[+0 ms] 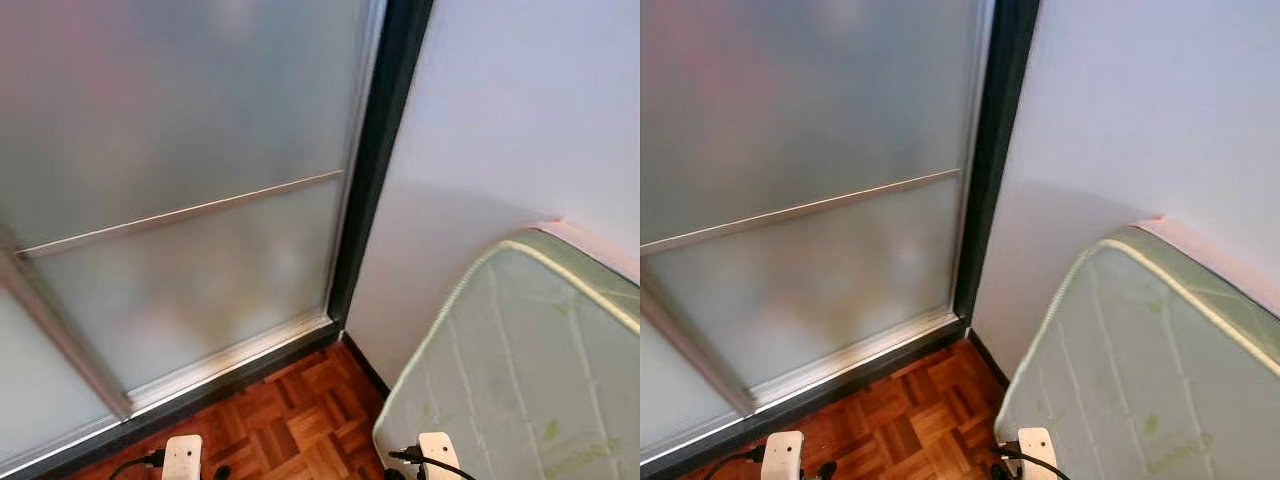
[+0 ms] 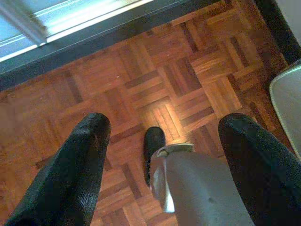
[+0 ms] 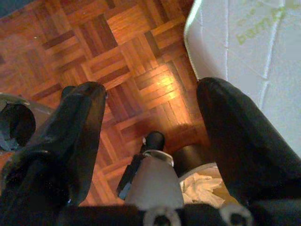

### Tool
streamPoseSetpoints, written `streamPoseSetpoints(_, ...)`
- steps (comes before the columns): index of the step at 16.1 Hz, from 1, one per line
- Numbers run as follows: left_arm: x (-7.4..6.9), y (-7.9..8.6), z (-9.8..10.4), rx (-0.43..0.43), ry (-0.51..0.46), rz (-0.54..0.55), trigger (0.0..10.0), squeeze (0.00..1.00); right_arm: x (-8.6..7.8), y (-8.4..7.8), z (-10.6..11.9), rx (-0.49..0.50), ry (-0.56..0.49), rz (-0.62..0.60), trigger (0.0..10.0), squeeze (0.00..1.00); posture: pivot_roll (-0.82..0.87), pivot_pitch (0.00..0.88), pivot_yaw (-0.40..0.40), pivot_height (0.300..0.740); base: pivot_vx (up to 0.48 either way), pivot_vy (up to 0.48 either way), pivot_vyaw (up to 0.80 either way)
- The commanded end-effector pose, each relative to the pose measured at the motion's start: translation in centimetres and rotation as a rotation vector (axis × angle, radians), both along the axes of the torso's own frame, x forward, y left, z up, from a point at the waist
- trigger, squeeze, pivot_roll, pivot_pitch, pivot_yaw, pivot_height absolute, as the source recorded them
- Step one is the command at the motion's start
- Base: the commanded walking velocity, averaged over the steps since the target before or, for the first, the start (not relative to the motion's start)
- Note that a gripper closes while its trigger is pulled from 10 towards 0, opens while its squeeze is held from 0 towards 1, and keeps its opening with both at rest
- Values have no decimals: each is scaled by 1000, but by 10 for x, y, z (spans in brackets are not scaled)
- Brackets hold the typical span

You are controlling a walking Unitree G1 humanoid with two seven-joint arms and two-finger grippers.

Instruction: Clean up the room

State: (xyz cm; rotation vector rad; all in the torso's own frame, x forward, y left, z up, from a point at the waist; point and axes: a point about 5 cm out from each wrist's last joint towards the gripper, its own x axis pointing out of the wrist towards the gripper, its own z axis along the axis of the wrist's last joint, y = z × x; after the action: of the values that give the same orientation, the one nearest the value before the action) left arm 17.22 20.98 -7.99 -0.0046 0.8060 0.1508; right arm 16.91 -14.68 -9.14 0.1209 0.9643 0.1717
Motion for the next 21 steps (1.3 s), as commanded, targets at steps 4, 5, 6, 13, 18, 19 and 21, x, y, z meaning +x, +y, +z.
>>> streamPoseSetpoints(4,-4,-2,-3,-1,24,4,10000,0,3,-4,1,-10,-8,-12,10000,0,177,0,-127,740,0,141,0)
streamPoseSetpoints(5,-4,-2,-3,0,24,3,10000,0,3,-4,1,-11,-7,-11,10000,0,177,0,-127,740,0,300,0)
streamPoseSetpoints(6,-4,-2,-3,0,25,2,10000,0,3,-4,1,-11,-6,-11,10000,0,177,0,-128,740,0,292,0)
streamPoseSetpoints(13,-5,-2,-3,1,30,3,10000,0,3,-4,1,-13,-6,-9,10000,0,179,0,-127,740,0,325,0)
streamPoseSetpoints(18,-5,-2,-3,1,32,5,10000,0,3,-4,1,-14,-6,-8,10000,0,179,0,-129,740,0,353,0)
streamPoseSetpoints(19,-5,-2,-4,1,33,5,10000,0,3,-4,1,-14,-6,-8,10000,0,178,0,-130,740,0,352,0)
streamPoseSetpoints(21,-5,-2,-4,1,33,6,10000,0,3,-4,1,-14,-5,-5,10000,0,179,0,-130,740,0,352,0)
